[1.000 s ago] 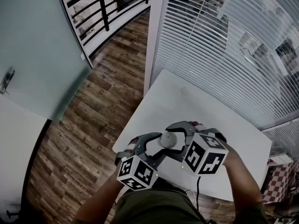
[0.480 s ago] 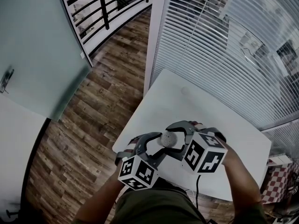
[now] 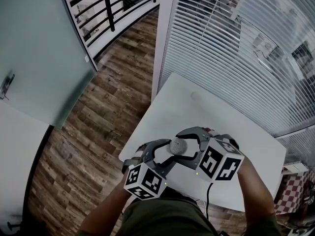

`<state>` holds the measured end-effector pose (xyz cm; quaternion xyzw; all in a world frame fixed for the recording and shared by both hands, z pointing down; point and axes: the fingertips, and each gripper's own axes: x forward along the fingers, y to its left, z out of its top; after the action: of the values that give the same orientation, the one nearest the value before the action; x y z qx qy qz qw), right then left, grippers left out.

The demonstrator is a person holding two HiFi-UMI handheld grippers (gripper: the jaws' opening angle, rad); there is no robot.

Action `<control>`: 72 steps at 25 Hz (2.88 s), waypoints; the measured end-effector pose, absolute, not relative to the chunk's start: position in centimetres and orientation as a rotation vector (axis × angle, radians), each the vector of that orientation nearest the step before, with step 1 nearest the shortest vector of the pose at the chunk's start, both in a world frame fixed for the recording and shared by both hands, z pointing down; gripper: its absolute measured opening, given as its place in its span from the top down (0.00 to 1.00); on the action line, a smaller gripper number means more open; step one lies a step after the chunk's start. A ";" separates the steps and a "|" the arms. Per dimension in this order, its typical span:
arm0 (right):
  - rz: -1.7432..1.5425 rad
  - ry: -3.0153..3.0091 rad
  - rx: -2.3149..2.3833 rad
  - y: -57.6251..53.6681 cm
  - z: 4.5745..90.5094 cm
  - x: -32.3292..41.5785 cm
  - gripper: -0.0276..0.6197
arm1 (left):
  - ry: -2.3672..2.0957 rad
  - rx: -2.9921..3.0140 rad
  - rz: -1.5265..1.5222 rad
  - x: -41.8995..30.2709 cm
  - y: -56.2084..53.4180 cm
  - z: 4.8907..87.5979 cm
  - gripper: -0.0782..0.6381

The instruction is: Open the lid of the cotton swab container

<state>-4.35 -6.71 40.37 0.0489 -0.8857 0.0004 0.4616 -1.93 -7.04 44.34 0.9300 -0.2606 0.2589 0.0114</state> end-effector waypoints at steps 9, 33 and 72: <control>0.059 -2.363 0.169 -7.3 38.1 -4.6 0.56 | -0.787 2.893 0.741 -2.1 -7.1 43.7 0.57; 0.451 -3.042 0.374 -9.0 30.3 0.2 0.56 | -0.708 2.925 0.518 -0.6 -7.2 39.0 0.57; 0.779 -3.262 0.620 -8.4 29.8 4.9 0.56 | -0.767 2.976 0.369 0.1 -6.1 36.5 0.58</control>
<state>4.91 -8.35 29.81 0.1802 -0.9478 0.2263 -0.1342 0.07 -6.07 36.46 0.9612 -0.2478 0.1192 0.0230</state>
